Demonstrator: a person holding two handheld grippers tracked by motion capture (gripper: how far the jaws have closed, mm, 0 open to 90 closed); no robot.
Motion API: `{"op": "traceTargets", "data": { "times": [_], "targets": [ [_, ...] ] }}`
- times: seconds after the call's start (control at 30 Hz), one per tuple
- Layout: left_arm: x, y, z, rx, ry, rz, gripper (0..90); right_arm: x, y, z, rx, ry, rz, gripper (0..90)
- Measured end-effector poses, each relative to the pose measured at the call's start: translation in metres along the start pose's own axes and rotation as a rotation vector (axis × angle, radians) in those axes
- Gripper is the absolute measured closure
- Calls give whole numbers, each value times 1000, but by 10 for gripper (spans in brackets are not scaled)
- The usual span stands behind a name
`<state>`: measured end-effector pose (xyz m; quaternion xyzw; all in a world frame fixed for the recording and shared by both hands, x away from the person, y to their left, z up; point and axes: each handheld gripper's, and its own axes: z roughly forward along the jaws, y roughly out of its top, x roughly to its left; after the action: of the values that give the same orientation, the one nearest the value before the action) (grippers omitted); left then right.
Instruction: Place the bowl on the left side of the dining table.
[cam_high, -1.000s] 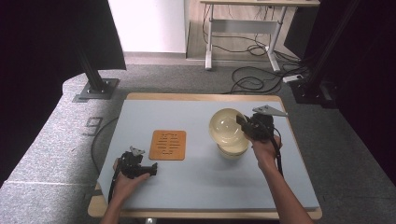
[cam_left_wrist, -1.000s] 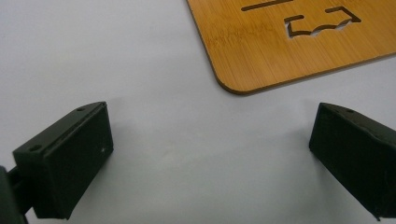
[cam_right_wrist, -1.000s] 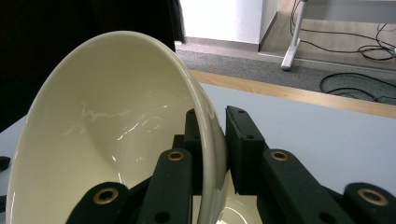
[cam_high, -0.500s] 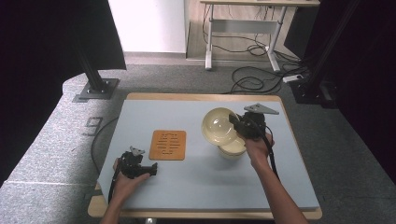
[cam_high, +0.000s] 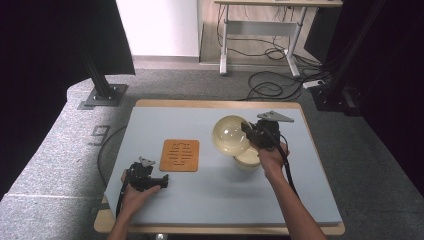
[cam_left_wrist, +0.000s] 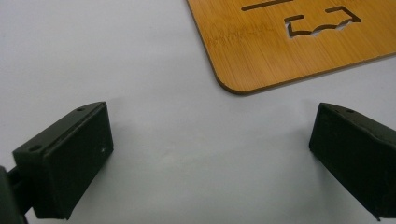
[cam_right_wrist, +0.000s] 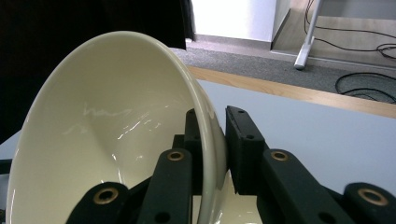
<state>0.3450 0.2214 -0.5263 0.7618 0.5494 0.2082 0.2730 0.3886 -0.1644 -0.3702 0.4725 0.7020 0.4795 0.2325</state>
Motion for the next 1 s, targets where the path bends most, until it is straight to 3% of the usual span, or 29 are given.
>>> {"op": "traceTargets", "data": {
  "times": [1.0],
  "targets": [
    [0,0,0,0,0,-2,0,14,-6,18,26,23,-19,792]
  ]
}}
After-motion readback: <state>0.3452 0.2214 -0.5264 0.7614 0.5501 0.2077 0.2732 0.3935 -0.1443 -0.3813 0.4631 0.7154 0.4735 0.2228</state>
